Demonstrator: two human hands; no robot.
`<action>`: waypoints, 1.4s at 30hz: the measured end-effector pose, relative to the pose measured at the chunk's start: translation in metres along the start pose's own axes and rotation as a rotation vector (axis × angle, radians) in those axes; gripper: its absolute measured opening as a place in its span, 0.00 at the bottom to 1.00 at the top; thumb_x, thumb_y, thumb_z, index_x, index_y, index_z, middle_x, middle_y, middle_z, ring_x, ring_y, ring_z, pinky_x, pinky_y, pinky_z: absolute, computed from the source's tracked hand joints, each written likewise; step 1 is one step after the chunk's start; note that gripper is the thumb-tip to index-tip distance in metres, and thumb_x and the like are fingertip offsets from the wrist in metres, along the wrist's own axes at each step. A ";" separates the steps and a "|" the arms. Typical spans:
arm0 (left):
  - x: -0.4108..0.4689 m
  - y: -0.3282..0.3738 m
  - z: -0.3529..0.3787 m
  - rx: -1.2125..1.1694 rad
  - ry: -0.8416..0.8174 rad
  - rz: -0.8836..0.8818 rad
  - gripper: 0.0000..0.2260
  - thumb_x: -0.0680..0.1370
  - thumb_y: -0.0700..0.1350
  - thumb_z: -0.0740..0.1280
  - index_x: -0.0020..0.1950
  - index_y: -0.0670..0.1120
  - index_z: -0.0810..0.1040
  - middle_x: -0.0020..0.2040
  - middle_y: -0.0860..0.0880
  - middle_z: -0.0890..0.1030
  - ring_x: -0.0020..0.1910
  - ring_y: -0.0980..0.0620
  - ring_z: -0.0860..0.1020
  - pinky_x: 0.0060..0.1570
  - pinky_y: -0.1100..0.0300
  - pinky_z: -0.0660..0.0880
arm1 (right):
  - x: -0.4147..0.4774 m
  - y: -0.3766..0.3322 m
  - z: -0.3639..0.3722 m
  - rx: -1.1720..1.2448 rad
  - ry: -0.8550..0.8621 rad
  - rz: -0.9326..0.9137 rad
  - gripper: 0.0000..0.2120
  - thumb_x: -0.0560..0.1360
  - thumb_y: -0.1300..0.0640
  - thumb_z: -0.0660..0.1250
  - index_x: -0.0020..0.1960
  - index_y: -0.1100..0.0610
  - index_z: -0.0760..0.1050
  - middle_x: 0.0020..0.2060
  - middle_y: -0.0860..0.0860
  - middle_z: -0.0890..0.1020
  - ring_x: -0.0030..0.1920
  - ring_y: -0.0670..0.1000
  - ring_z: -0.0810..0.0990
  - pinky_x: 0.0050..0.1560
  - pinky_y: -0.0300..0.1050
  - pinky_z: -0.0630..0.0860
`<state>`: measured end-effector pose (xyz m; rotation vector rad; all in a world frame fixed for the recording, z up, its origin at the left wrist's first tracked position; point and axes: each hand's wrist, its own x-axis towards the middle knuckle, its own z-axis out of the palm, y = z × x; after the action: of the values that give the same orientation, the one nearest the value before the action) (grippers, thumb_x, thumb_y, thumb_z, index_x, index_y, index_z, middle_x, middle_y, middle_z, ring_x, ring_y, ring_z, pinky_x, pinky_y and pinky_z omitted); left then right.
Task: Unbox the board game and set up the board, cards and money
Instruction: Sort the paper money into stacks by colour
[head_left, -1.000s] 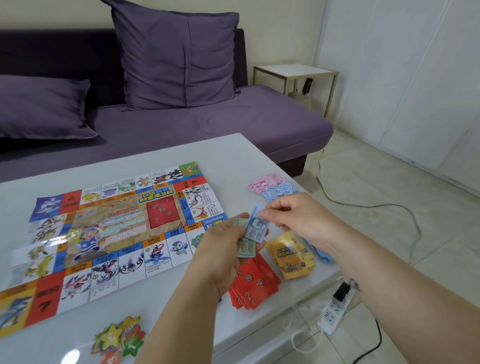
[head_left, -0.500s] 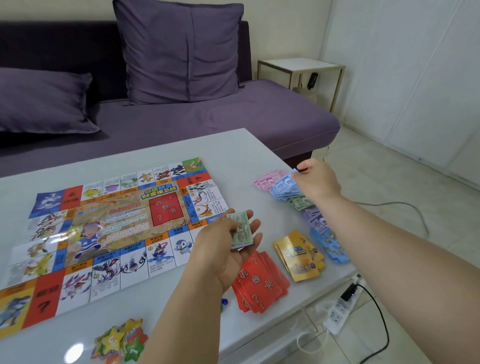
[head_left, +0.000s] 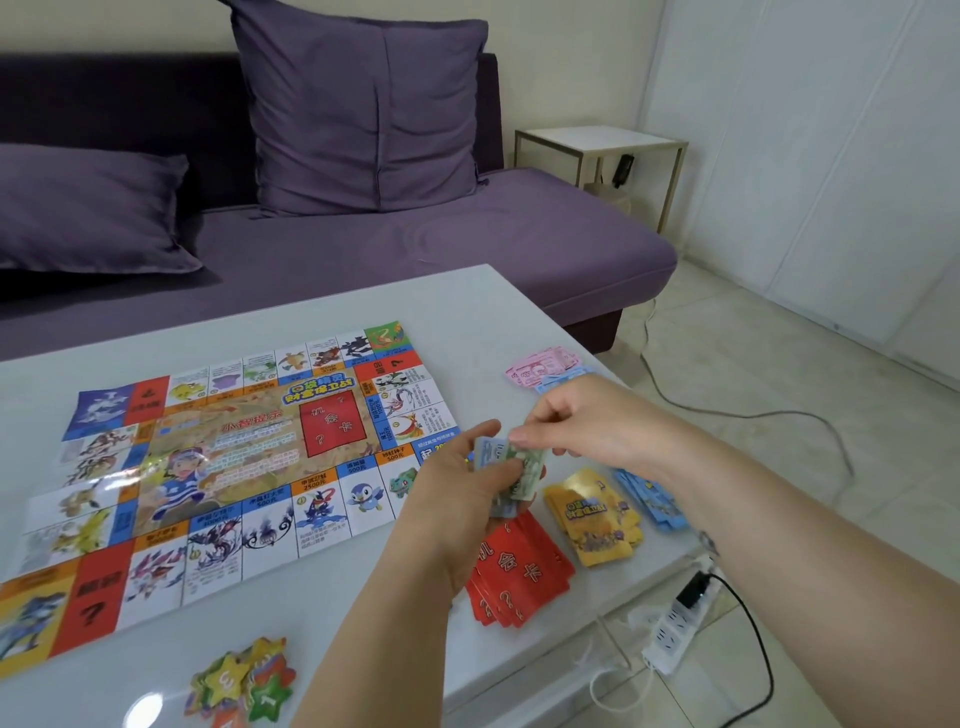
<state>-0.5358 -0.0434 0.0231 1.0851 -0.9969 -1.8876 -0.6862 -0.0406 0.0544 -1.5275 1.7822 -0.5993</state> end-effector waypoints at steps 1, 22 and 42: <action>-0.001 0.000 0.001 -0.027 0.005 -0.013 0.16 0.78 0.34 0.63 0.65 0.44 0.73 0.53 0.40 0.80 0.39 0.51 0.82 0.32 0.62 0.79 | -0.001 0.002 -0.001 0.032 -0.005 -0.004 0.08 0.71 0.48 0.72 0.43 0.53 0.82 0.36 0.45 0.82 0.35 0.41 0.76 0.39 0.35 0.72; 0.006 -0.003 0.003 -0.064 0.035 0.018 0.08 0.78 0.36 0.64 0.55 0.44 0.76 0.39 0.49 0.85 0.35 0.56 0.83 0.30 0.66 0.77 | 0.023 0.044 -0.020 -0.010 0.637 0.010 0.13 0.75 0.48 0.66 0.50 0.56 0.81 0.50 0.51 0.83 0.50 0.52 0.79 0.48 0.43 0.70; -0.004 0.008 -0.012 -0.120 0.051 0.058 0.12 0.80 0.33 0.58 0.62 0.40 0.74 0.44 0.44 0.84 0.37 0.54 0.83 0.32 0.65 0.78 | 0.039 0.048 -0.019 0.182 0.554 0.042 0.02 0.75 0.61 0.67 0.47 0.56 0.77 0.46 0.55 0.82 0.44 0.53 0.79 0.44 0.43 0.72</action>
<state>-0.5224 -0.0466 0.0269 1.0185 -0.8658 -1.8394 -0.7339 -0.0706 0.0227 -1.2709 2.0801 -1.2183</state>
